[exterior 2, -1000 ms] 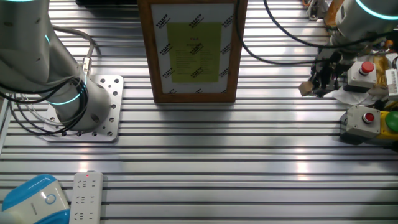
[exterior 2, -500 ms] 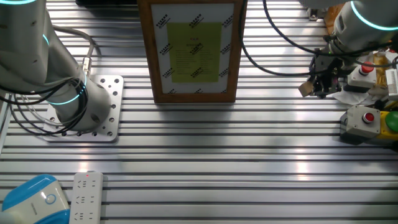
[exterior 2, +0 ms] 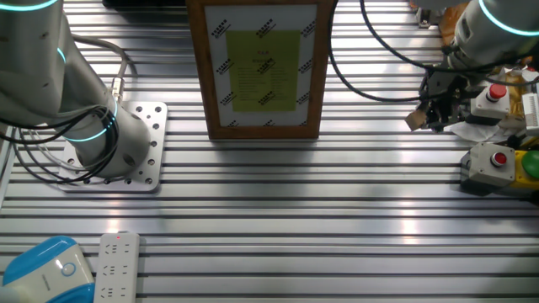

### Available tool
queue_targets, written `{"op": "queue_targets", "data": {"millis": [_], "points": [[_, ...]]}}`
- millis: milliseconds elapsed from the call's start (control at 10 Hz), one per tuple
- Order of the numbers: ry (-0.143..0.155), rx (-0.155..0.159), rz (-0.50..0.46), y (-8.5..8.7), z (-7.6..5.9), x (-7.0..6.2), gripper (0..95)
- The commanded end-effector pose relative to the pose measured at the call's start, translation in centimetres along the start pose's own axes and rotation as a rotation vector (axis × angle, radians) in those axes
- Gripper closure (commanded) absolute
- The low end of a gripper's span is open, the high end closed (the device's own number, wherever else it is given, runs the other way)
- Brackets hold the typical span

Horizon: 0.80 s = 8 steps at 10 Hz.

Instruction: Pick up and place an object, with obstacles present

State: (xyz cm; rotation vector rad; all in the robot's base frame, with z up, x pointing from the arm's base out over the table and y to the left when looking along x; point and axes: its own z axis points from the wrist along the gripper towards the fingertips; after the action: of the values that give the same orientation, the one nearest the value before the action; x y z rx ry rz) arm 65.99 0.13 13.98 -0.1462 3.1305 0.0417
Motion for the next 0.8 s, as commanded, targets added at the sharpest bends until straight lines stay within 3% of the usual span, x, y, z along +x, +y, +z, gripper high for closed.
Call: {"op": "queue_targets", "data": {"millis": [100,300,500,800], "points": [[0.008,0.002,0.001,0.0,0.0,0.0,95.0],[0.011,-0.002,0.012,0.4,0.0,0.0,95.0],[0.011,0.016,0.038,2.7,-0.1,-0.5,95.0],[0.023,0.023,0.064,5.2,-1.4,-0.9,95.0]]}}
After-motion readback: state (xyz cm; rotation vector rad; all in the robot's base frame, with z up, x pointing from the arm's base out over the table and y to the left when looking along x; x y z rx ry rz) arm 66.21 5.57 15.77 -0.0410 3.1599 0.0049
